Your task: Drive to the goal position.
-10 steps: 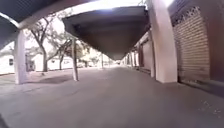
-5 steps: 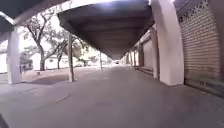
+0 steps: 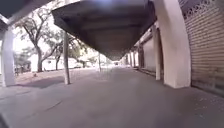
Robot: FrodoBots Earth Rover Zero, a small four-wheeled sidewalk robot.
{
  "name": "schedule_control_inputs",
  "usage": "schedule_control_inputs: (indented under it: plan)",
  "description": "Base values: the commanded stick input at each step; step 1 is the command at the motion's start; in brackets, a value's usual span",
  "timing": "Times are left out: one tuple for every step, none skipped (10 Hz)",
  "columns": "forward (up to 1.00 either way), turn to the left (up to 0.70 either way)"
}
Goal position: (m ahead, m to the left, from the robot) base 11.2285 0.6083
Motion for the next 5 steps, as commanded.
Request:
schedule_control_inputs:
  plan:
    - [0.70, 0.00]
    - [0.70, 0.00]
    - [0.70, 0.00]
    - [0.70, 0.00]
    - [0.70, 0.00]
